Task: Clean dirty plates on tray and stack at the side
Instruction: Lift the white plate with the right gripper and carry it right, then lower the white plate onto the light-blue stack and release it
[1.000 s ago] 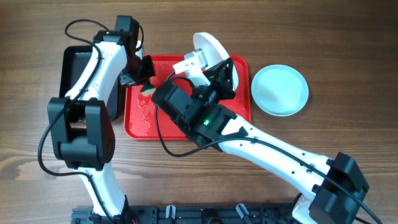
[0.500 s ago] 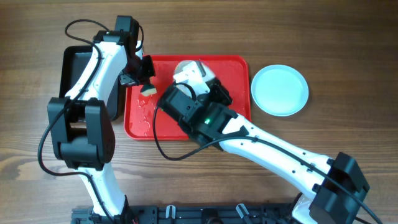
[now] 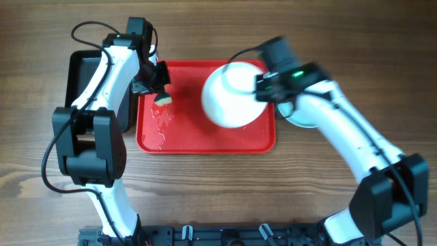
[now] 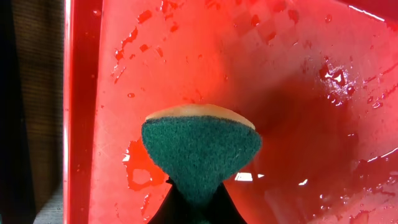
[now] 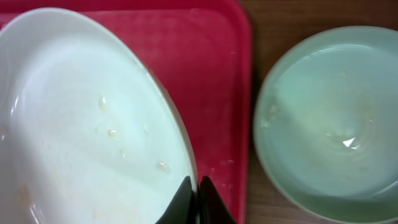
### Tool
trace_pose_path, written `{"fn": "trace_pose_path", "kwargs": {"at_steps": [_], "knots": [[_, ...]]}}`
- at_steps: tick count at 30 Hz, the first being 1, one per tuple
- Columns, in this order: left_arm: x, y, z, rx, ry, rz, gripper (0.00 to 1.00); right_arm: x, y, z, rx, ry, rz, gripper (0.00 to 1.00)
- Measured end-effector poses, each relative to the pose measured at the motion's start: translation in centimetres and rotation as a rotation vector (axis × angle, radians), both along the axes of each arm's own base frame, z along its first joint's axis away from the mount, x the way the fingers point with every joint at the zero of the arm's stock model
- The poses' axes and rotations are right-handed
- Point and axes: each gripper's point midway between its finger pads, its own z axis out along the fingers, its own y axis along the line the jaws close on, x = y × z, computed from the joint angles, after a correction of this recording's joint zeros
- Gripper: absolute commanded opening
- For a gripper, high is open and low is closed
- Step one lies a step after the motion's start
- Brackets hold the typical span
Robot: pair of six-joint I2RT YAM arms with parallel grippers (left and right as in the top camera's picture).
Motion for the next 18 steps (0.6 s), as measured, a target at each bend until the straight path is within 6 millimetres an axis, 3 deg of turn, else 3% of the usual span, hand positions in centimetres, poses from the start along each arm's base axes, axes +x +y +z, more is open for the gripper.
{"fn": "trace_pose_path", "kwargs": {"at_steps": [6, 11, 15, 18], "knots": [[0.0, 0.0, 0.0, -0.001, 0.001, 0.0, 0.04, 0.0, -9.8, -0.7, 0.041, 0.105, -0.225, 0.04], [0.0, 0.0, 0.0, -0.001, 0.001, 0.0, 0.04, -0.6, -16.6, -1.7, 0.032, 0.12, -0.383, 0.04], [0.0, 0.0, 0.0, -0.002, 0.001, 0.0, 0.04, -1.6, -19.8, -4.0, 0.026, 0.126, -0.452, 0.04], [0.0, 0.0, 0.0, -0.002, 0.0, 0.0, 0.04, -2.5, -20.9, -6.0, 0.027, 0.134, -0.482, 0.04]]}}
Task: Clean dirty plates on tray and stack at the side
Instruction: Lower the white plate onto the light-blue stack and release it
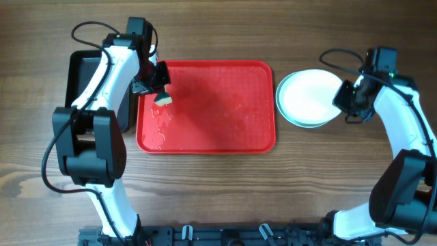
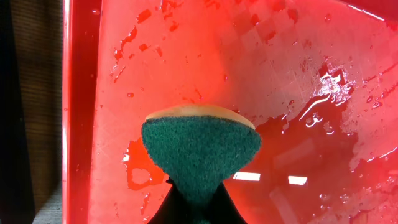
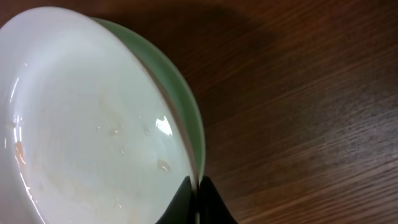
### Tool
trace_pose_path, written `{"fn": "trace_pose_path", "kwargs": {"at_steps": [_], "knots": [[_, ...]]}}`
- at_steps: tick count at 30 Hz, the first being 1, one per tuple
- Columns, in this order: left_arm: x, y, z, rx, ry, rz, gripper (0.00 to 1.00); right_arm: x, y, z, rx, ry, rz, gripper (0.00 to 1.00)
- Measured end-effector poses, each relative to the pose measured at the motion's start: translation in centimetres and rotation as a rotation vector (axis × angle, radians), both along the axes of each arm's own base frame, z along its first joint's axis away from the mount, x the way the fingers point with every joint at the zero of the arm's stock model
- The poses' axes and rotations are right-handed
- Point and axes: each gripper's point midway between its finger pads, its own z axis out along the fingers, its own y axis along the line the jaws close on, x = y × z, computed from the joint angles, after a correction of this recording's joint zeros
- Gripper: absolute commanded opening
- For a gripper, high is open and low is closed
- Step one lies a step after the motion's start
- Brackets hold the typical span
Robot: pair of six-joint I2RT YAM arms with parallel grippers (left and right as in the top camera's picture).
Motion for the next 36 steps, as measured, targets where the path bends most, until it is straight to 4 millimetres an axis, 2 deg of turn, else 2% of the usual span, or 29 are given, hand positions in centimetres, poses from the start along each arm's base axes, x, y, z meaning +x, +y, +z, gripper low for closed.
{"fn": "trace_pose_path", "kwargs": {"at_steps": [1, 2, 4, 5, 6, 8, 10, 14, 18, 20, 21, 22, 23, 26, 31, 36], "knots": [[0.0, 0.0, 0.0, 0.0, 0.0, 0.0, 0.04, -0.2, -0.2, -0.4, 0.0, 0.0, -0.005, 0.05], [0.0, 0.0, 0.0, 0.0, 0.0, 0.0, 0.04, -0.3, -0.2, -1.0, -0.001, -0.003, -0.008, 0.11], [0.0, 0.0, 0.0, 0.0, 0.001, 0.0, 0.04, -0.6, -0.2, -1.6, 0.0, -0.002, -0.009, 0.45], [0.0, 0.0, 0.0, 0.0, 0.0, 0.0, 0.04, -0.7, -0.2, -1.9, 0.0, -0.001, -0.005, 0.56], [0.0, 0.0, 0.0, 0.0, 0.0, 0.0, 0.04, -0.8, -0.1, -2.0, 0.0, 0.001, -0.002, 0.58], [0.2, 0.0, 0.0, -0.001, -0.008, 0.0, 0.04, -0.7, 0.0, -2.1, 0.006, -0.002, 0.005, 0.7], [0.4, 0.0, 0.1, -0.002, -0.018, 0.0, 0.04, -0.1, 0.5, -2.0, 0.029, -0.031, 0.036, 0.77], [0.4, 0.0, 0.4, -0.001, -0.016, 0.0, 0.04, 0.8, 2.3, -1.6, 0.112, -0.08, 0.1, 0.82], [0.8, 0.5, 1.8, 0.012, -0.032, 0.01, 0.04, 1.3, 4.5, -0.8, 0.167, -0.088, 0.161, 0.87], [0.8, 1.3, 2.7, 0.036, -0.046, 0.022, 0.04, 1.7, 5.7, 0.2, 0.18, -0.093, 0.198, 0.95], [0.7, 2.0, 3.4, 0.052, -0.055, 0.034, 0.04, 2.0, 6.3, 0.7, 0.183, -0.099, 0.216, 0.99], [0.6, 2.9, 3.9, 0.08, -0.064, 0.047, 0.04, 2.9, 7.8, 1.8, 0.186, -0.12, 0.262, 1.0], [0.5, 4.7, 5.6, 0.106, -0.097, 0.084, 0.04, 3.5, 9.3, 2.8, 0.189, -0.143, 0.307, 1.0], [0.5, 7.1, 6.7, 0.142, -0.117, 0.134, 0.04, 4.0, 12.0, 3.5, 0.193, -0.164, 0.38, 1.0], [1.0, 13.1, 6.7, 0.188, -0.151, 0.269, 0.04, 3.5, 17.3, 3.8, 0.207, -0.173, 0.515, 1.0], [1.3, 17.1, 5.2, 0.212, -0.187, 0.359, 0.04, 3.2, 19.6, 4.0, 0.213, -0.184, 0.571, 1.0]]}}
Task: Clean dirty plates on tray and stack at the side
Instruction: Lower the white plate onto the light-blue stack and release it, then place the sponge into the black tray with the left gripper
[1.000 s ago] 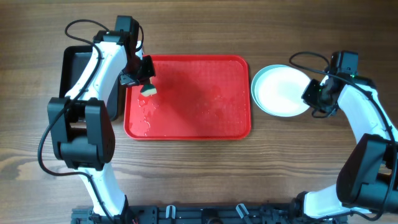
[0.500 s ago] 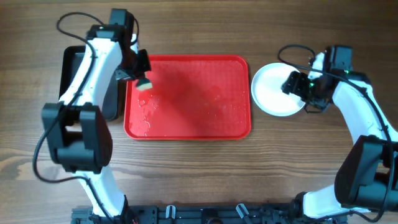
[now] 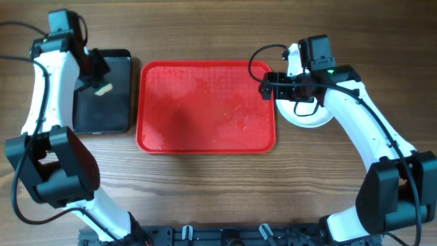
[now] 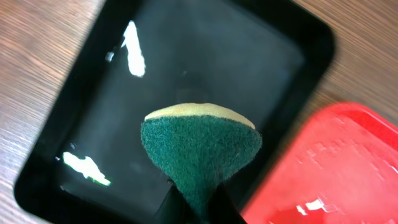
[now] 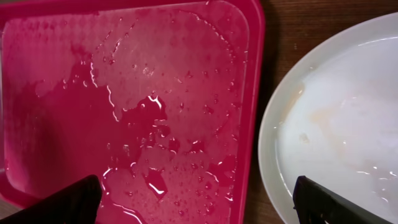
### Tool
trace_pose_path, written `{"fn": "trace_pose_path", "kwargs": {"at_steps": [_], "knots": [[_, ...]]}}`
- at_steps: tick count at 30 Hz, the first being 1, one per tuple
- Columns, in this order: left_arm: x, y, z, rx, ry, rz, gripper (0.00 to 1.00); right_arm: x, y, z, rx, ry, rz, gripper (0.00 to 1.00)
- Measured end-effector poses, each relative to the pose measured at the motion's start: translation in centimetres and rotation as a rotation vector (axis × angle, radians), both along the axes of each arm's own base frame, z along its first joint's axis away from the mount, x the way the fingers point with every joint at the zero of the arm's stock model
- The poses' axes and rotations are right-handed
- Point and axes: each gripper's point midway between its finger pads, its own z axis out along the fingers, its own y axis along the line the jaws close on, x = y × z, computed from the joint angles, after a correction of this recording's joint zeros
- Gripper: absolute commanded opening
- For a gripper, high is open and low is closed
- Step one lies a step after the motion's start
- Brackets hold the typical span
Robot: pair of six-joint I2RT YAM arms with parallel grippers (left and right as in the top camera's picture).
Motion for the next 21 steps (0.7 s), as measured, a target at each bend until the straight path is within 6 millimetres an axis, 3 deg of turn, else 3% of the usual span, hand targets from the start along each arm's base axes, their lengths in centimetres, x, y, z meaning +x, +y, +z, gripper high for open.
{"fn": "trace_pose_path", "kwargs": {"at_steps": [3, 8, 13, 15, 19, 21], "knots": [[0.2, 1.3, -1.7, 0.008, -0.008, 0.028, 0.04, -0.1, 0.4, 0.0, 0.001, 0.001, 0.007, 1.0], [0.2, 1.8, -5.4, 0.009, 0.013, 0.027, 0.04, -0.2, 0.4, 0.0, 0.0, 0.002, 0.007, 0.99], [0.1, 1.8, -7.7, 0.015, 0.022, 0.007, 0.15, -0.3, 0.3, -0.1, -0.004, 0.008, 0.006, 1.0], [0.0, 2.0, -8.0, 0.017, 0.022, 0.006, 0.28, -0.3, 0.3, -0.1, -0.004, 0.01, 0.006, 1.0], [-0.2, 2.9, -8.0, 0.022, 0.02, 0.02, 0.76, -0.3, 0.3, -0.1, -0.004, 0.01, 0.006, 1.0], [-0.3, 3.3, -8.0, 0.025, 0.021, 0.023, 0.93, -0.3, 0.2, -0.1, -0.008, 0.009, 0.005, 1.0]]}}
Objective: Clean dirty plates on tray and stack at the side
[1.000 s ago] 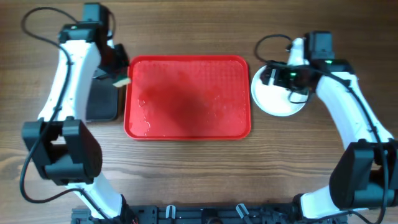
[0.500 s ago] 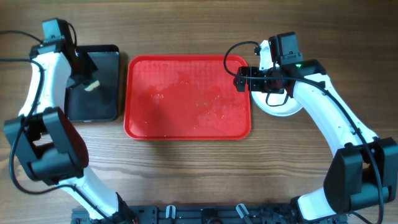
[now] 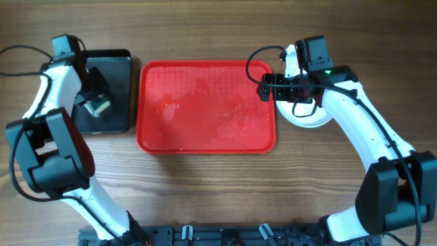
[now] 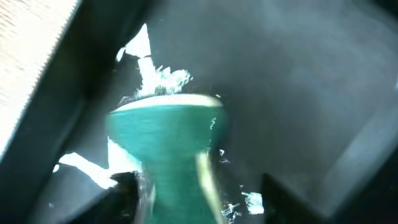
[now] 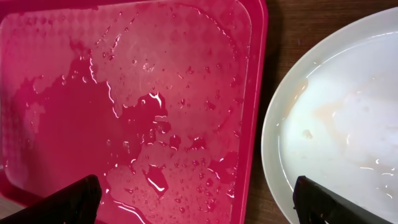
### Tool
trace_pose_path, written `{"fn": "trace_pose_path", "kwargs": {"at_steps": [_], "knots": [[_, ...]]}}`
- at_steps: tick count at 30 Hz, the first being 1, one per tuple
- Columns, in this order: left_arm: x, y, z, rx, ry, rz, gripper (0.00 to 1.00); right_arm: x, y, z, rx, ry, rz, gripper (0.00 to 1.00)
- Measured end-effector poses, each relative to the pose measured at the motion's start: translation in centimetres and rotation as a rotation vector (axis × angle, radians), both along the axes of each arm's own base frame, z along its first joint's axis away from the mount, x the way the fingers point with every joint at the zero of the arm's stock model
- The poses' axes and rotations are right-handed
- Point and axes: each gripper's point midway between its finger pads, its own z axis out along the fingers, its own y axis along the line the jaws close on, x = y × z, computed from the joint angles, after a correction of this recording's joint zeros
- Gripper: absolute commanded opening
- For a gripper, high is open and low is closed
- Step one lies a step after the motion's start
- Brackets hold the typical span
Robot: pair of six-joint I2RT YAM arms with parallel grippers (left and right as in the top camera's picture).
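Down inside the black tray [image 3: 117,116] [image 4: 298,68] is my left gripper [image 3: 94,101] [image 4: 208,196], open. The green and yellow sponge [image 3: 100,106] [image 4: 165,140] lies blurred between its spread fingers, amid water splashes. The wet red tray [image 3: 205,106] [image 5: 124,93] carries no plates. Right of it on the table sits the white plate [image 3: 311,117] [image 5: 348,124], smeared with faint residue. My right gripper [image 3: 276,87] [image 5: 196,199] hangs open over the red tray's right rim, beside that plate, with nothing between its fingers.
The black tray stands just left of the red tray. Bare wooden table lies in front of both trays and round the plate. Cables trail from both arms at the back.
The left gripper was shut on the sponge above the black tray. Now it is open and lower in the tray, with the sponge loose between its fingers. The right arm has barely moved.
First my right gripper held the white plate over the red tray, while the left held the sponge at the tray's left end. Then the plate lay on a pale green plate beside the tray, still gripped. Later the right gripper was open, and the sponge was over the black tray, where it now lies released.
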Motion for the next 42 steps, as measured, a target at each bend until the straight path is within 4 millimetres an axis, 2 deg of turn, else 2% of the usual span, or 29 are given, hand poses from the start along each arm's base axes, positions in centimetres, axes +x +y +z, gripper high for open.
{"fn": "trace_pose_path", "kwargs": {"at_steps": [3, 8, 11, 14, 18, 21, 23, 25, 29, 31, 33, 36, 42], "knots": [[0.0, 0.3, 0.0, 0.0, -0.004, 0.01, 1.0, 0.0, -0.1, 0.0, -0.008, -0.002, -0.003, 1.0], [-0.2, 0.1, 0.1, -0.007, 0.007, 0.008, 1.0, -0.1, -0.3, 0.0, -0.016, 0.006, -0.005, 1.0], [0.2, -0.4, 1.4, -0.022, -0.007, -0.003, 1.0, -0.1, -0.3, 0.6, -0.019, 0.013, -0.005, 1.0], [1.3, -1.1, 5.1, -0.019, -0.078, -0.025, 1.0, 0.6, -0.2, 2.3, -0.019, -0.014, 0.0, 1.0], [2.6, -2.9, 13.6, 0.016, -0.261, -0.075, 1.0, 1.2, -0.2, 5.6, -0.016, -0.073, 0.009, 1.0], [1.9, -4.7, 20.4, 0.041, -0.41, -0.115, 1.0, 1.0, -0.5, 9.2, -0.025, -0.127, 0.003, 1.0], [1.1, -5.3, 23.4, 0.056, -0.477, -0.126, 1.0, 0.7, -1.0, 12.0, -0.038, -0.174, -0.009, 1.0], [0.6, -5.4, 25.1, 0.066, -0.516, -0.127, 1.0, 0.2, -1.5, 15.1, -0.047, -0.235, -0.022, 1.0], [0.4, -5.5, 25.2, 0.066, -0.516, -0.127, 1.0, -2.0, -2.5, 21.3, -0.039, -0.384, -0.044, 1.0], [0.5, -5.4, 24.8, 0.063, -0.505, -0.126, 1.0, -4.1, -3.1, 23.5, -0.035, -0.431, -0.051, 1.0], [0.6, -5.4, 24.5, 0.061, -0.497, -0.126, 1.0, -7.3, -3.8, 25.4, -0.031, -0.461, -0.056, 1.0], [0.6, -5.4, 24.5, 0.061, -0.497, -0.126, 1.0, -9.6, -4.2, 26.8, 0.0, -0.489, -0.08, 1.0], [0.6, -5.4, 24.5, 0.061, -0.497, -0.126, 1.0, -11.4, -4.5, 28.4, 0.034, -0.535, -0.107, 1.0]]}}
